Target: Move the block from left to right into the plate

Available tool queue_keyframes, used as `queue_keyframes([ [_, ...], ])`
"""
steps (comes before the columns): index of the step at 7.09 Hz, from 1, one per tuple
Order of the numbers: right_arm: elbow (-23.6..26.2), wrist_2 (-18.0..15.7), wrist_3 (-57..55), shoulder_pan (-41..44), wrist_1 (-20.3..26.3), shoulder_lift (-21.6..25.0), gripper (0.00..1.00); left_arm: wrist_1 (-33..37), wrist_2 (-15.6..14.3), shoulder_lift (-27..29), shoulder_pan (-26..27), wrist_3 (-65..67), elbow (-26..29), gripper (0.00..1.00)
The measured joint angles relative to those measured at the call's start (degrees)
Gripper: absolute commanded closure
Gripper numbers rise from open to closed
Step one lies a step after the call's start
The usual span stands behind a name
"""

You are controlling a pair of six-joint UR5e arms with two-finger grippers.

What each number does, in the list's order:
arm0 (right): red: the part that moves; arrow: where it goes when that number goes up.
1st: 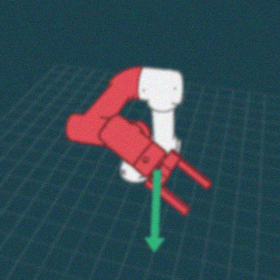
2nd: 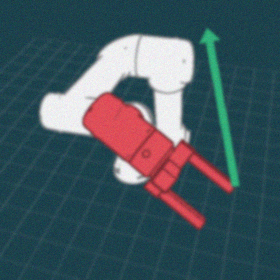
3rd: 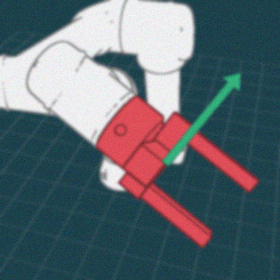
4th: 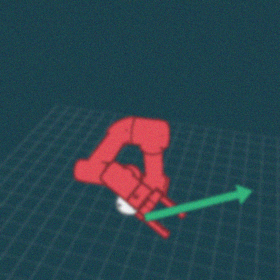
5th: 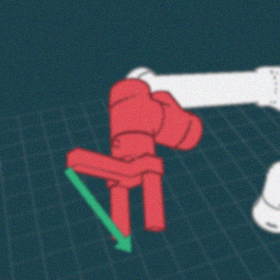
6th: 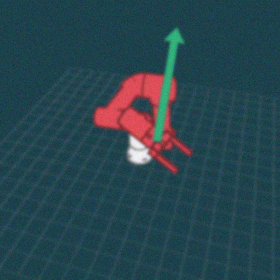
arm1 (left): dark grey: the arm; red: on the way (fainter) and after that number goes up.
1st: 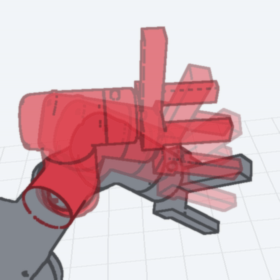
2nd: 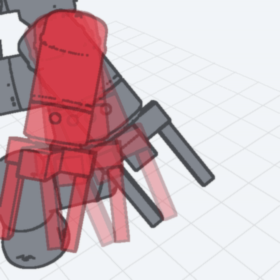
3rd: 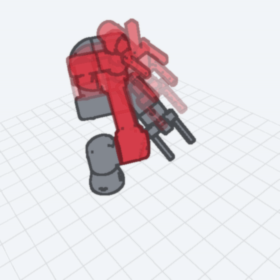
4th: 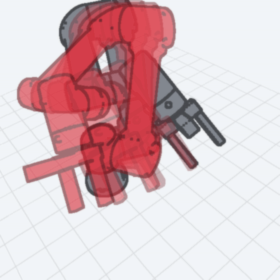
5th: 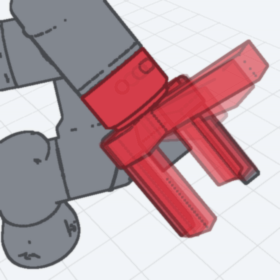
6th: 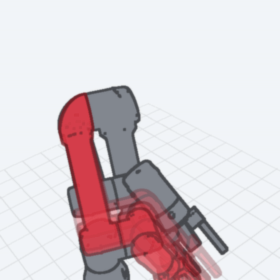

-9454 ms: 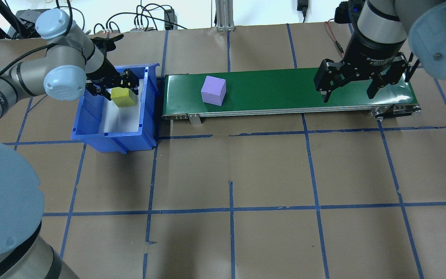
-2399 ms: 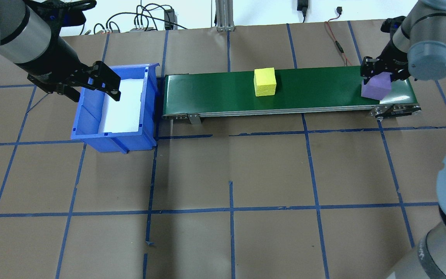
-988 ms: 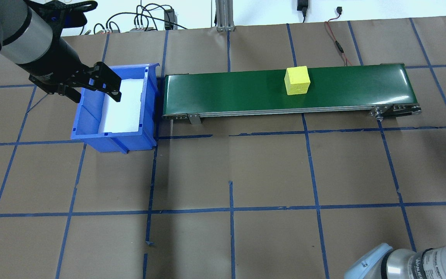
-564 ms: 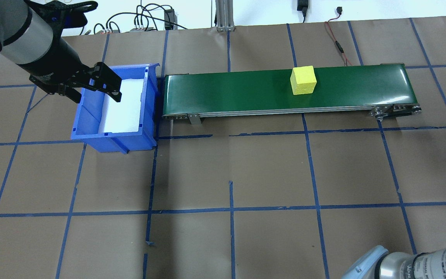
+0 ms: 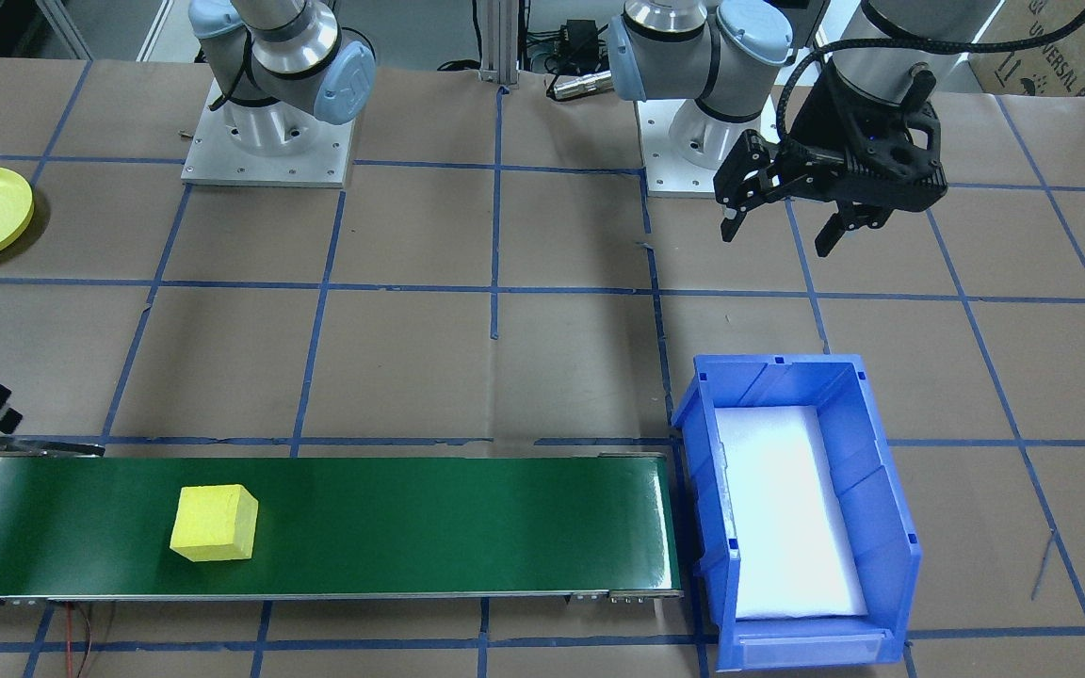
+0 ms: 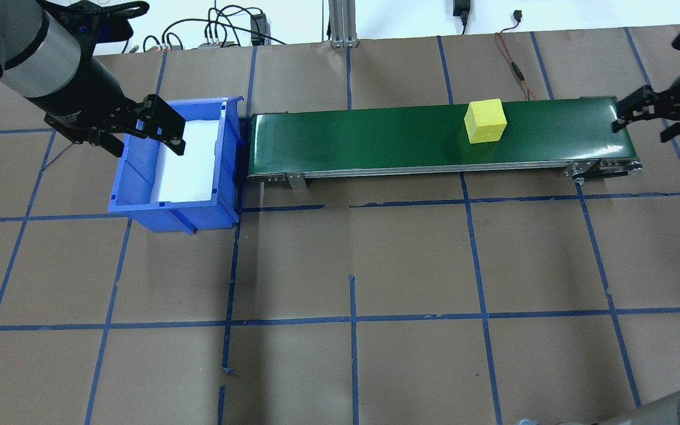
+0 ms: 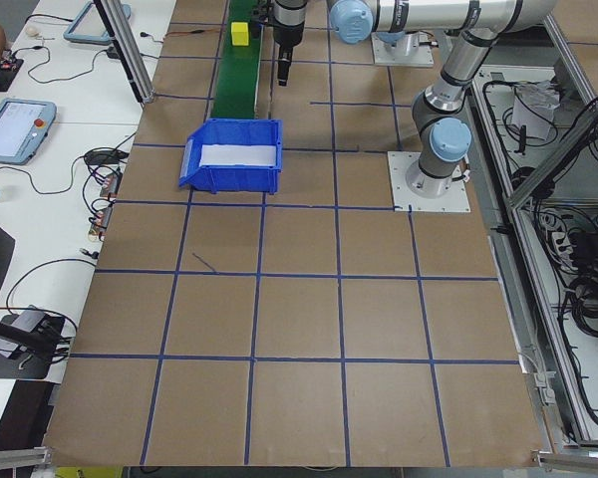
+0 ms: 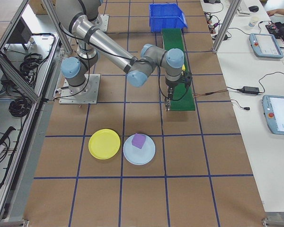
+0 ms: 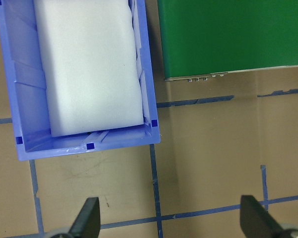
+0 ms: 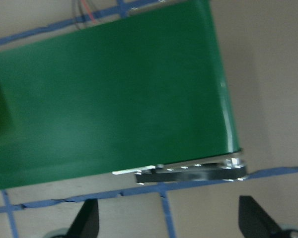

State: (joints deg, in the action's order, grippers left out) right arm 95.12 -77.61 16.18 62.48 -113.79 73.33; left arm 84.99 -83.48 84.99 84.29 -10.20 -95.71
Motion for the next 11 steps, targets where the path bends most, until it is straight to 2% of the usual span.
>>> queue_keyframes([
  [1,-0.5,3.1,-2.3,3.7,-0.9,-0.2,0.00,0.0,0.0,0.0,0.0,0.0,0.0,0.00],
  [3,-0.8,5.1,-3.9,9.1,-3.2,-0.8,0.00,0.0,0.0,0.0,-0.1,0.0,-0.1,0.00],
  [7,-0.7,5.0,-4.1,10.6,-9.5,-6.8,0.00,0.0,0.0,0.0,-0.1,0.0,-0.1,0.00],
  [8,-0.7,4.6,-4.0,10.6,-10.8,-8.1,0.06,0.0,0.0,0.0,-0.1,0.0,-0.1,0.00],
  [9,-0.5,3.6,-4.0,10.6,-11.8,-8.9,0.35,0.0,0.1,0.0,0.0,0.0,-0.2,0.00],
  [10,-0.4,0.7,-4.0,10.5,-12.9,-9.3,0.59,0.0,0.1,0.1,0.0,0.0,-0.2,0.00],
  [11,-0.4,-3.1,-4.0,10.5,-13.6,-9.2,0.69,0.0,0.1,0.1,0.0,0.0,-0.2,0.00],
])
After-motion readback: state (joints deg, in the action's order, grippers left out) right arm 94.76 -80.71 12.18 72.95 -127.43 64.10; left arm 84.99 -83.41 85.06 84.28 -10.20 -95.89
